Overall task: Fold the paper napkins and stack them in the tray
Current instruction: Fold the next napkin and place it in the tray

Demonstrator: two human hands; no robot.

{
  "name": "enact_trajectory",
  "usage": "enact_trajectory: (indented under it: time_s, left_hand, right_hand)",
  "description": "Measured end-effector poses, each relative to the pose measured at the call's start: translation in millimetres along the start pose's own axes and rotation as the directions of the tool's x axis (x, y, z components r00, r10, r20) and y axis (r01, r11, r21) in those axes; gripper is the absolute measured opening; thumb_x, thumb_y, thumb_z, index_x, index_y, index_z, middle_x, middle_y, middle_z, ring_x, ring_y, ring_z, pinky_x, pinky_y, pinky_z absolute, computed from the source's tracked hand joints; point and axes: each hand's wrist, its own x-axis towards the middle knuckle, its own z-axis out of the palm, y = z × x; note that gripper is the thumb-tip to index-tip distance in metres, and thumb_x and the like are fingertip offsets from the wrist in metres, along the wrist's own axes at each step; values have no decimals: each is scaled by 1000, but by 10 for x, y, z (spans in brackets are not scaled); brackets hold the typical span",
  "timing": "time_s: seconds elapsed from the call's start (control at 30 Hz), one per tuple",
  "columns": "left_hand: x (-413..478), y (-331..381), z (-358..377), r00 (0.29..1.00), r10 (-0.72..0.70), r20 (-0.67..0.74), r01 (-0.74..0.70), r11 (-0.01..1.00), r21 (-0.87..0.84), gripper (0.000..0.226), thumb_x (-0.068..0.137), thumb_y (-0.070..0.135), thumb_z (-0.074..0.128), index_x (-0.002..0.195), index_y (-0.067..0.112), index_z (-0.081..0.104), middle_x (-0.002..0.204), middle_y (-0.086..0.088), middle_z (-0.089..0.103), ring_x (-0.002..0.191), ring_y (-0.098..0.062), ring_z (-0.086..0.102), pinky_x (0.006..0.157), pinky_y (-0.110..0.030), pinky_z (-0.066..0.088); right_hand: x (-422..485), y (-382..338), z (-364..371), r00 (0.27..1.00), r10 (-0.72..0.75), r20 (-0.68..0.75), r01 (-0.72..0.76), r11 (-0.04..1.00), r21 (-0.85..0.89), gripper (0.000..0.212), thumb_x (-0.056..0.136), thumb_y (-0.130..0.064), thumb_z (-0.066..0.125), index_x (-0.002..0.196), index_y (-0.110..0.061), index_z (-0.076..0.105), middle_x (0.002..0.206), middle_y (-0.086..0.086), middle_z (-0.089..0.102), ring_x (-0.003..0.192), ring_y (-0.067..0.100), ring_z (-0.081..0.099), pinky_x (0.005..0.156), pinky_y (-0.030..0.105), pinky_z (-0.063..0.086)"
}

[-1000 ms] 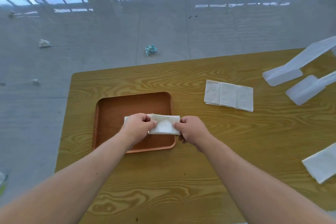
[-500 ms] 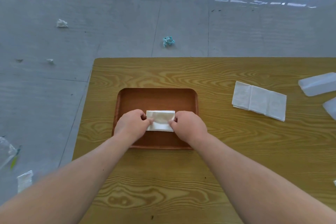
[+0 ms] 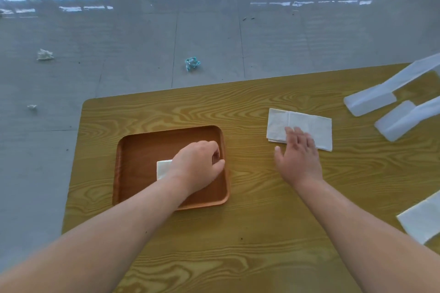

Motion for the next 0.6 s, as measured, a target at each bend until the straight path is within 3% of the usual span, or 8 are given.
enact_trajectory:
  time_s: [0.13,0.27,0.43,0.53,0.6]
  left_hand:
    - [183,439,212,986,126,105,-133,989,63,36,95,51,59,123,28,60,122,5,62,119,-20,55,94,-37,48]
    - [237,720,374,971,194,141,-214,966,144,47,96,51,58,136,27,57,140,1,58,129,-22,52,103,-40,49]
    - [242,934,519,972,147,182,-192,947,259,57,95,51,59,144,23,50,142,-1,54,129,-24,52,102,-40,50]
    - [248,983,623,976,59,210,-137,916,377,62,91,61,63,136,20,52,133,-2,56,123,-24,53,98,-39,51]
    - [257,996,686,968,3,251,-94,931,352,52,87,61,67,122,24,58,124,0,58,118,-23,54,94,-37,51]
  right_hand:
    - [-53,351,-25,985,-76,155,88,994,-66,64,105,-48,35,162,-24,19,172,9,14,157,32,8,127,50,12]
    - [-428,379,87,973,-164,164,176,982,-64,60,105,-44,36,160,-24,27,171,11,18,157,33,11,126,51,15]
    - [-1050,461,252,951,-289,114,290,957,7,51,97,-27,52,147,-18,48,161,11,41,152,39,29,120,58,28]
    - [-1210,601,292,936,-346,69,343,938,47,49,92,-17,56,141,-14,55,153,10,52,148,38,37,119,58,31]
    - [-1201,672,280,930,-364,52,359,929,89,51,92,-14,51,143,-13,54,154,10,52,150,36,34,122,55,26]
